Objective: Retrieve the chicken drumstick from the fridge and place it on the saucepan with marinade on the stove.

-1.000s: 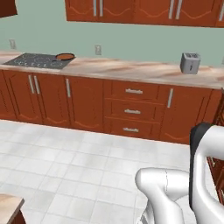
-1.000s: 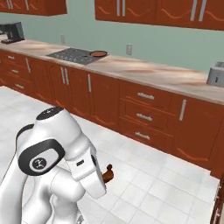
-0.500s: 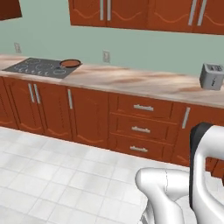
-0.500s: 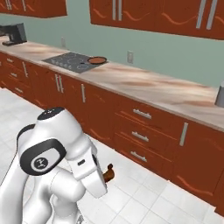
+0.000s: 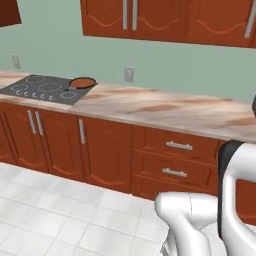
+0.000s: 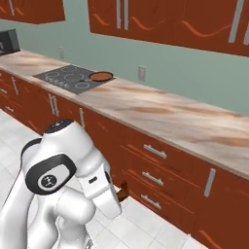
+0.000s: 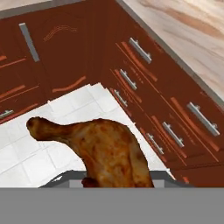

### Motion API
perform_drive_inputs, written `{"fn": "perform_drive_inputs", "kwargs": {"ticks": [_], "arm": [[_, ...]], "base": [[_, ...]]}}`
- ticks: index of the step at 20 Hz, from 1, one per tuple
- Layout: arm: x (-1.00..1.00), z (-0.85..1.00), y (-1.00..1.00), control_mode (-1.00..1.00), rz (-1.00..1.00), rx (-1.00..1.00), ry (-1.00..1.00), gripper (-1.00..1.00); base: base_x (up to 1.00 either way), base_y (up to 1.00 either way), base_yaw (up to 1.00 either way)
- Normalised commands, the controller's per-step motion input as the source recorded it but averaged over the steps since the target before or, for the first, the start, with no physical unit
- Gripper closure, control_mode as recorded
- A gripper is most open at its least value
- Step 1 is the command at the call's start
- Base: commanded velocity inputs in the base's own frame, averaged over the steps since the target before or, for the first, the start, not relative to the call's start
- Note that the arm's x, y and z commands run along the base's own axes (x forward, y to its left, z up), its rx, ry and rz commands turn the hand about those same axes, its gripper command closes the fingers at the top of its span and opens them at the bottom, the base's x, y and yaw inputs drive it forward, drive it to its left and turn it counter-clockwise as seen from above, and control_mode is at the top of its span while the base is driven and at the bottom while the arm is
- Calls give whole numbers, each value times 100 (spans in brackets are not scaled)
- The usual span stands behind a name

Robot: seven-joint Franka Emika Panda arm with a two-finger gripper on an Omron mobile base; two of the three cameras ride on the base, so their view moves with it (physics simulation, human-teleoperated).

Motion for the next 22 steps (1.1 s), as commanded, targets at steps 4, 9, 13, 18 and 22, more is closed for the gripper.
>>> {"fn": "perform_drive_inputs", "kwargs": {"ticks": [4,9,13,18,22], "arm": [[0,0,0,100,0,0,0,100],[0,0,0,100,0,0,0,100],[0,0,0,100,0,0,0,100],[0,0,0,100,0,0,0,100],[0,0,0,100,0,0,0,100]], "base": [[100,84,-1],[100,97,-5],[100,100,-16],[70,100,-36],[54,100,-39]]}}
